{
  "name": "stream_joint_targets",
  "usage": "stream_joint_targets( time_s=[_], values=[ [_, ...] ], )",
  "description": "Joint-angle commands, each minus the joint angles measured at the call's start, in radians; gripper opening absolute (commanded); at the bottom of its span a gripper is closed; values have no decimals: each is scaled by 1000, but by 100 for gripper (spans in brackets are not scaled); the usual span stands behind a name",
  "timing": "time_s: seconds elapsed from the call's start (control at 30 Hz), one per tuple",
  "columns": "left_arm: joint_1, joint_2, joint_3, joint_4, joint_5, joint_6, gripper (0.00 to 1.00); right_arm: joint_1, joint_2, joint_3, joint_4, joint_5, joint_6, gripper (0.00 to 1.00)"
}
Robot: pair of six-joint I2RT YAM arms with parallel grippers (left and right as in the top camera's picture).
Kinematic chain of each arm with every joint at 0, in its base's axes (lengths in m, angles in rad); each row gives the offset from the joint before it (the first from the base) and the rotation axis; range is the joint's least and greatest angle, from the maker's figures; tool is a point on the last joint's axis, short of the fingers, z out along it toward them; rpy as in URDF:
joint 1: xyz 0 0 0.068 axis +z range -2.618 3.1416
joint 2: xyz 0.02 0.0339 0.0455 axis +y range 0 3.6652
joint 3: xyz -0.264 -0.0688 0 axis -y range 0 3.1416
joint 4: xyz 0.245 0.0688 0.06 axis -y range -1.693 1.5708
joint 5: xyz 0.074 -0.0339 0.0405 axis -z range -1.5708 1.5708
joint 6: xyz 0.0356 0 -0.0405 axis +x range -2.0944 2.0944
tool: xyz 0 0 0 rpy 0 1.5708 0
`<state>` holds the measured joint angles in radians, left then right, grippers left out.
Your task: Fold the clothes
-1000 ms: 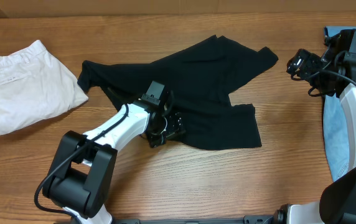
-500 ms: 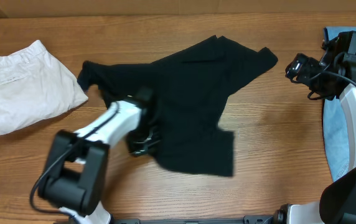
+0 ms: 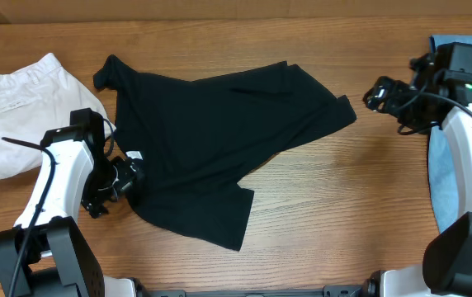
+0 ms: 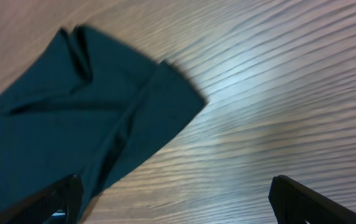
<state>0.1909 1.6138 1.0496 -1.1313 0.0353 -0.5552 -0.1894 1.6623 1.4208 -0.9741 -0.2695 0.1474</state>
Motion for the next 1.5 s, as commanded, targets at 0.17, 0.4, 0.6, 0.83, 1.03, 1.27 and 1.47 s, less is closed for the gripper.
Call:
stream_joint_targets(
  time_s=[0.17, 0.4, 0.6, 0.83, 1.03, 1.27, 1.47],
  values=[
    [-134, -10, -3, -58, 234, 137, 94, 78, 71, -2, 1, -20, -32, 100],
    [-274, -10, -105, 19, 224, 46, 95, 76, 82, -2, -2, -20, -33, 100],
    [-322, -10, -263, 94, 229, -23, 91, 76, 82, -2, 3, -16, -33, 100],
    [-336, -10, -336, 226, 271, -64, 82, 76, 82, -2, 9, -9, -33, 100],
    [-336, -10, -353, 389, 269, -113, 62, 76, 82, -2, 5, -9, -33, 100],
    [-336, -10, -353, 418, 241, -122, 4, 76, 82, -2, 5, -8, -33, 100],
    [-333, -10, -353, 324, 171, -117, 4, 76, 83, -2, 11, 6, -33, 100]
  ],
)
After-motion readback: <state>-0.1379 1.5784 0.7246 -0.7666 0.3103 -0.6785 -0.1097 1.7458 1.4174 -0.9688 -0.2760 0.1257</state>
